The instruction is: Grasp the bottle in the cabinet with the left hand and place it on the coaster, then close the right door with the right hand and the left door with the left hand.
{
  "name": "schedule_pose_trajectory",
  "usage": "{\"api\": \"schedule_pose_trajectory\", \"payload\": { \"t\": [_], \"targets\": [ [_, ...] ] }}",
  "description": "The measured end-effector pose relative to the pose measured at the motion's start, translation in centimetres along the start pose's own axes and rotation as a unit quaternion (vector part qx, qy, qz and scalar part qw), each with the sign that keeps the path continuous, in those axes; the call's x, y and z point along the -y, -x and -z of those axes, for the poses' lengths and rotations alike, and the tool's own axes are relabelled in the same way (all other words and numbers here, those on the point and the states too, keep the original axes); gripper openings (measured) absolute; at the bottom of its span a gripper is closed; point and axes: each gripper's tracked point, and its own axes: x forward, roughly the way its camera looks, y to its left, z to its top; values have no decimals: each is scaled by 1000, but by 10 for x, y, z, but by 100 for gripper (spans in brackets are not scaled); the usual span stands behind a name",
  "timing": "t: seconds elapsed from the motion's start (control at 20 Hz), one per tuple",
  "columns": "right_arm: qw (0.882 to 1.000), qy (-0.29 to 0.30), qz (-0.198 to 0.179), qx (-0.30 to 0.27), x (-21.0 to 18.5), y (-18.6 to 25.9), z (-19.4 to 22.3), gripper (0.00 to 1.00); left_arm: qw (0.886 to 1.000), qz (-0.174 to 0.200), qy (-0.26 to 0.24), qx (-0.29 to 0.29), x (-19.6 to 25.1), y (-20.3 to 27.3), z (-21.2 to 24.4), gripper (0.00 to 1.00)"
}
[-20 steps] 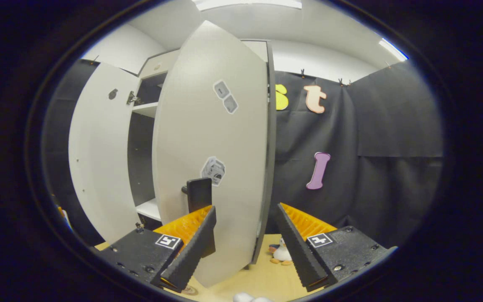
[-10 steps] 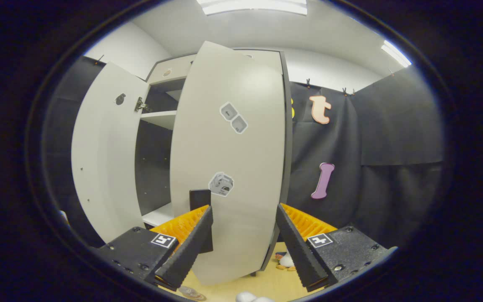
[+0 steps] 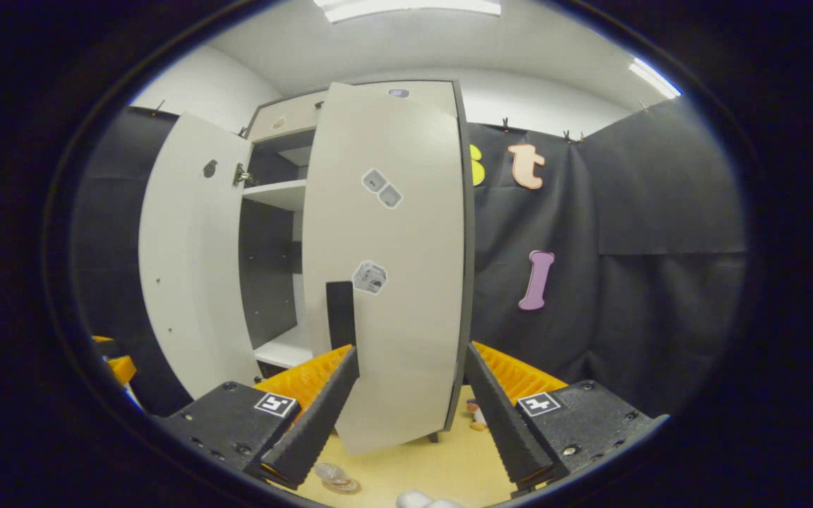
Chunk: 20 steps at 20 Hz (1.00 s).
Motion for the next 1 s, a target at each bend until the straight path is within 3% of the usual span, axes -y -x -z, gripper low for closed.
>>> {"api": "schedule_pose_trajectory", "payload": {
  "t": [0.4, 1.0],
  "targets": [
    [999, -7, 32, -12, 17, 61, 28, 99, 1000, -10, -8, 18, -39, -30, -22, 92],
    [997, -27, 57, -45, 28, 120, 60, 99, 997, -56, -16, 56, -111, -129, -73, 92]
  ]
}}
